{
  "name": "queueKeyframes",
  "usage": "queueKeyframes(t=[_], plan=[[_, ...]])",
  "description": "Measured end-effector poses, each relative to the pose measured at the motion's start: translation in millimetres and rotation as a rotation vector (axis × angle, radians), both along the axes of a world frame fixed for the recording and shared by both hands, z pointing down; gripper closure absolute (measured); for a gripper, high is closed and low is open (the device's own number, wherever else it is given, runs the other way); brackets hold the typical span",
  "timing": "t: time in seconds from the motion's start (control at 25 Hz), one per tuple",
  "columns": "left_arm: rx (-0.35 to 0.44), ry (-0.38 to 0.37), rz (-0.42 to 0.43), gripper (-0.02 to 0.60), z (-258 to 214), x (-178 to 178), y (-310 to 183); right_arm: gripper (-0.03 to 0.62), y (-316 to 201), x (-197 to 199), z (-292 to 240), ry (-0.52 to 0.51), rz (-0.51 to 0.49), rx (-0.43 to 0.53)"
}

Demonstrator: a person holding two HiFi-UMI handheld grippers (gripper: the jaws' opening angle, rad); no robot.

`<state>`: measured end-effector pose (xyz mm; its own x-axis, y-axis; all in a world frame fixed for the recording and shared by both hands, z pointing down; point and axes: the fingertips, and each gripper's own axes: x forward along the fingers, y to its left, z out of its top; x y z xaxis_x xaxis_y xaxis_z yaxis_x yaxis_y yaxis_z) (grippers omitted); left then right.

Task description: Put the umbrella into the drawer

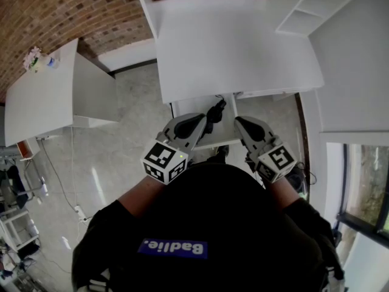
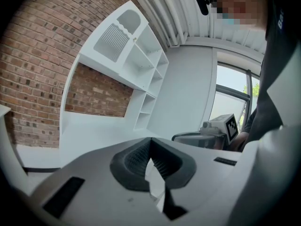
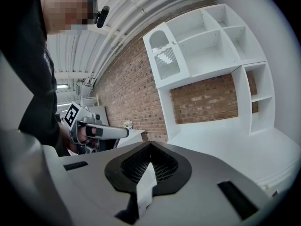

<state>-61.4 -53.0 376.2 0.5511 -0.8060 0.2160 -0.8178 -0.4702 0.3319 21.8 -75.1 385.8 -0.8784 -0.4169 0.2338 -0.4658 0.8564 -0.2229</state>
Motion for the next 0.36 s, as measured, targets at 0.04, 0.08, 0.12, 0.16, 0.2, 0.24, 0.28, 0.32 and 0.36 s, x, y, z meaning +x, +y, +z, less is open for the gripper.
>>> queueKeyframes(t=[0.04,0.08,0.12,0.16,0.2,0.24,0.28,0.32,0.36], plan=[[-0.002,0.0,0.004,0.58,0.5,0.8,0.4,0.565,0.2,0.5,0.1,0.0,0.002,-0.001],[-0.004,0.0,0.007,0.58,0.8,1.9,0.9,0.565,0.5,1.0,0.0,0.001,0.004,-0.001],[-0.005,0.0,0.01,0.58,1.1,3.2,1.6,0.565,0.9,1.6,-0.2,0.0,0.005,-0.002],[-0.005,0.001,0.013,0.58,1.3,4.4,2.3,0.565,1.4,2.3,-0.5,0.0,0.007,-0.002],[-0.006,0.001,0.014,0.58,1.5,5.3,2.9,0.565,1.7,2.8,-0.6,0.0,0.008,-0.002],[-0.006,0.001,0.015,0.58,1.9,6.0,3.2,0.565,2.0,3.2,-0.6,-0.001,0.008,-0.001],[-0.007,0.001,0.017,0.58,2.4,6.6,3.4,0.565,2.2,3.4,-0.4,-0.001,0.007,0.0],[-0.008,0.0,0.018,0.58,3.0,7.0,3.5,0.565,2.3,3.7,-0.3,-0.002,0.007,0.002],[-0.009,0.0,0.019,0.58,3.6,7.5,3.6,0.565,2.4,3.9,-0.1,-0.003,0.006,0.003]])
